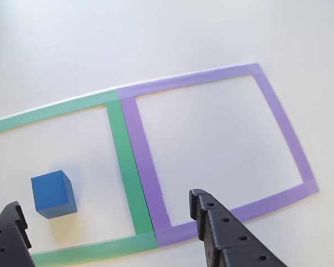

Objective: Tower of hanoi

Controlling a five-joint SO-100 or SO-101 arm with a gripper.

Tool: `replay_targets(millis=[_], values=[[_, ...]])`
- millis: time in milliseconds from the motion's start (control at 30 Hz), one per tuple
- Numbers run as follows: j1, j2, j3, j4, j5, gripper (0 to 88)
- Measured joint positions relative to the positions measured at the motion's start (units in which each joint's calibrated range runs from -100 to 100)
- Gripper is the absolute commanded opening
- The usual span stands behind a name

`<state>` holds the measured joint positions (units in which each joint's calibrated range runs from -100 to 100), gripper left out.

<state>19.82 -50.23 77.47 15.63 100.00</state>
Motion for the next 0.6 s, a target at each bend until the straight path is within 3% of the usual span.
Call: replay_targets(millis=[233,600], values=[[-3.69,8.07,9.20,-21.77,0.00,39.8],[-7.49,23.46,10.15,-38.76,0.00,39.6]])
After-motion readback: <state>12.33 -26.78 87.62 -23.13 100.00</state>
